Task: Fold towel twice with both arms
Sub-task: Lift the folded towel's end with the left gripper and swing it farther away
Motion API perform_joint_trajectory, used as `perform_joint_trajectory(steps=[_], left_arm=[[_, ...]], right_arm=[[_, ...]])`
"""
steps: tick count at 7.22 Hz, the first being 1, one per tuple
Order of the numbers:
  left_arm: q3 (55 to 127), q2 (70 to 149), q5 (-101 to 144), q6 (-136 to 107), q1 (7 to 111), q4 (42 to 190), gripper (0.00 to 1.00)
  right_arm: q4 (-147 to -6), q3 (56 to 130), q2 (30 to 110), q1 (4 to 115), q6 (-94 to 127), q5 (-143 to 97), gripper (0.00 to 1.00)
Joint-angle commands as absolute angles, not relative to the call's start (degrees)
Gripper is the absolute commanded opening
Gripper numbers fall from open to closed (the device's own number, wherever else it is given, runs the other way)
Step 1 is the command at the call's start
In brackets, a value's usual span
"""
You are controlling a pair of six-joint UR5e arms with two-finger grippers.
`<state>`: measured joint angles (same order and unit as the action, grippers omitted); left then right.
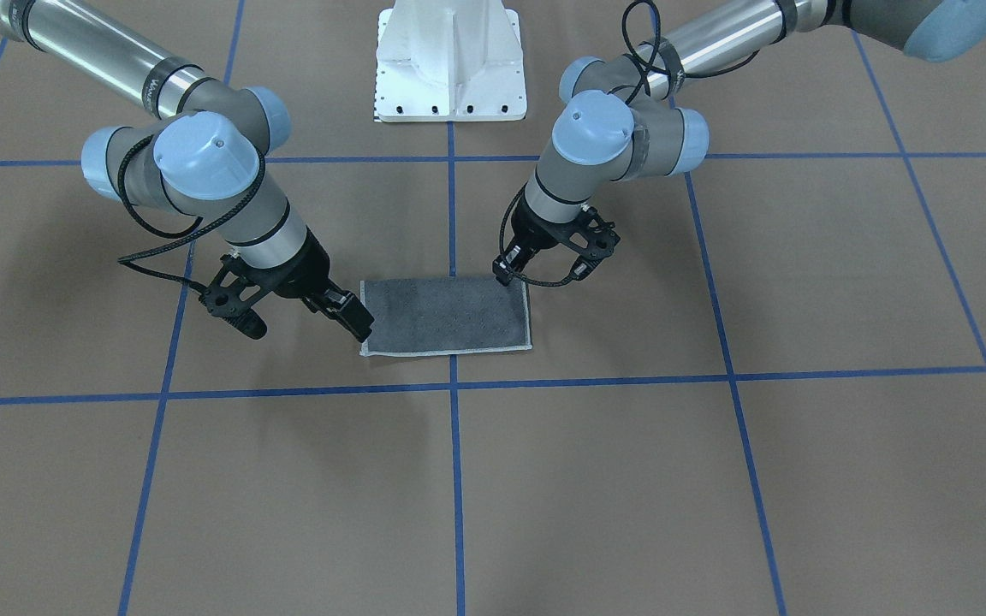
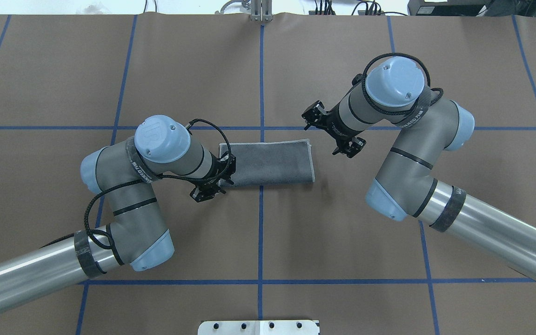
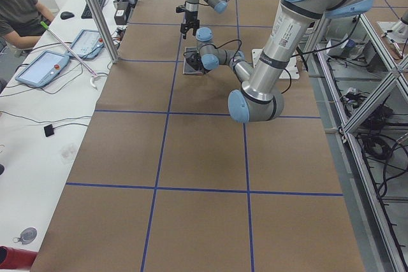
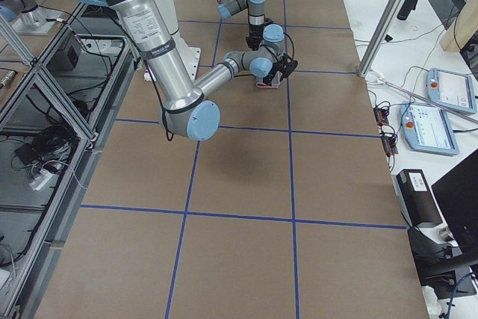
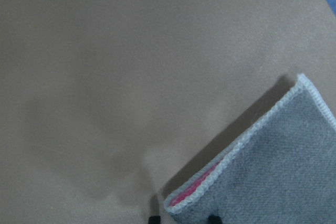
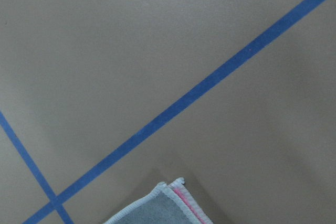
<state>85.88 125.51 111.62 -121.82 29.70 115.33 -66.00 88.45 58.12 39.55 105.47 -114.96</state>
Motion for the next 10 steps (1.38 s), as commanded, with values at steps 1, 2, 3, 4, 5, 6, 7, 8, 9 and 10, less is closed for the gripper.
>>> perform_joint_trajectory(steps=[1, 2, 3, 4, 5, 6, 7, 8, 9, 10], left_arm=[[85.87, 125.51, 111.62, -121.82, 29.71, 115.31, 0.12], [85.96, 125.59, 111.62, -121.82, 29.71, 115.31, 0.00], [85.96, 125.60, 111.71, -121.82, 29.79, 115.40, 0.00], [86.04, 125.60, 111.71, -121.56, 29.79, 115.40, 0.00], [86.48, 125.60, 111.71, -121.47, 29.88, 115.40, 0.00], [86.66, 125.60, 111.80, -121.29, 30.49, 115.40, 0.00], [86.83, 125.60, 111.88, -121.03, 30.76, 115.49, 0.00], [87.01, 125.68, 112.06, -120.85, 31.72, 115.58, 0.00], [86.92, 125.77, 112.15, -120.24, 33.03, 115.92, 0.00], [86.66, 125.77, 111.80, -117.62, 33.57, 116.01, 0.00]], right_arm=[[-66.01, 88.51, 58.18, 39.55, 105.47, -114.96, 1.00], [-66.01, 88.51, 58.18, 39.55, 105.47, -114.96, 1.00], [-66.01, 88.51, 58.44, 39.55, 105.38, -114.96, 1.00], [-66.01, 88.51, 58.53, 39.55, 105.12, -114.96, 1.00], [-66.01, 88.51, 58.54, 39.55, 105.03, -114.96, 1.00], [-66.01, 88.51, 58.54, 39.55, 105.12, -114.96, 1.00], [-66.01, 88.51, 58.54, 39.46, 105.12, -114.96, 1.00], [-66.01, 88.51, 58.54, 39.46, 105.12, -114.96, 1.00], [-66.01, 88.51, 58.62, 39.46, 105.03, -114.87, 1.00], [-66.01, 88.51, 58.62, 39.46, 105.12, -114.87, 1.00]])
